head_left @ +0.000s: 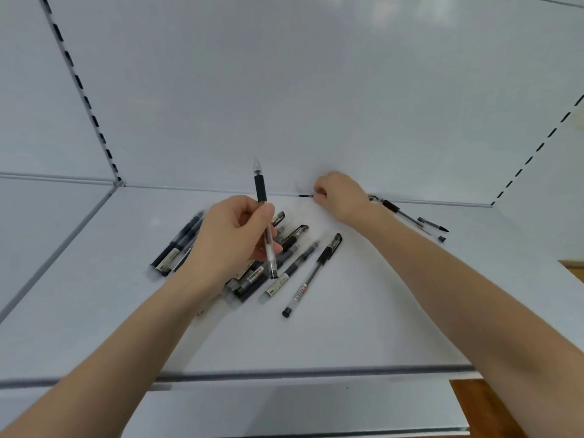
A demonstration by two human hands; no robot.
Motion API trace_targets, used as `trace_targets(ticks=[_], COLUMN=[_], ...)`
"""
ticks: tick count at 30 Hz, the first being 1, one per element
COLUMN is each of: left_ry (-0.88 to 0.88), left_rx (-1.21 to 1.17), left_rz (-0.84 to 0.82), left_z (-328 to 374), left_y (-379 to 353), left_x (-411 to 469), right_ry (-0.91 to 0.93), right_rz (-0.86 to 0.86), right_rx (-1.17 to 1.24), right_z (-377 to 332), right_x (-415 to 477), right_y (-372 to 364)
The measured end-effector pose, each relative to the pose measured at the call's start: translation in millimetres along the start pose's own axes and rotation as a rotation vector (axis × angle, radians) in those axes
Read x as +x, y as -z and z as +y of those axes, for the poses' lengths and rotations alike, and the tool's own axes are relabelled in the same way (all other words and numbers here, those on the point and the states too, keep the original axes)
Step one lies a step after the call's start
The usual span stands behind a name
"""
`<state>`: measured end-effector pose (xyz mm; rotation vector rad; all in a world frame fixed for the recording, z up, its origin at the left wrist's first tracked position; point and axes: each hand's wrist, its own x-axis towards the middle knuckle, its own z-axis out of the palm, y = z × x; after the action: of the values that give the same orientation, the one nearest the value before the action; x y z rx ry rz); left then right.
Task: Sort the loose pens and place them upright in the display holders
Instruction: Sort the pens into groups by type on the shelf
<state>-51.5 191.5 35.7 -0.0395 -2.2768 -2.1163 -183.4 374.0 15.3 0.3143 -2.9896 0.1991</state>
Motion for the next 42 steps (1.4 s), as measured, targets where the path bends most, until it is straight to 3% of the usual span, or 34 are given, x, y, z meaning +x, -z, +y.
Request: trace_targets(ticks=[6,12,17,28,38,42], left_ry=[-0.019,-0.103,-0.201,-0.298,-0.295,-0.369], left_rx=[0.075,0.206,0.277,0.364,0.352,0.673], left_rz=[-0.014,-0.033,-0.082,-0.162,-0.177,-0.129], left_z=[-0.6,-6.1,-3.6,8.9,-4.5,-11.8], left_y=[3.9,5.4,1.5,-8.0,-20.0,-30.7], left_x=[-1.3,-3.6,-11.3,-23.8,-23.1,-14.5], right_ry=[-0.036,-0.006,0.120,0.174,0.106,-0.034], right_rz=[-0.013,0.076,0.078,-0.005,0.031,0.084], right_rx=[0.080,0.737,0.936,0.897,0.911,0.843], right_z=[-0.6,-5.8,-8.8,-17.7,-13.7,6.8], right_x=[-6.3,-51.3,-92.4,-125.8,-146.5,-148.5], right_y=[3.9,43.4,76.3,90.4,77.3,58.6])
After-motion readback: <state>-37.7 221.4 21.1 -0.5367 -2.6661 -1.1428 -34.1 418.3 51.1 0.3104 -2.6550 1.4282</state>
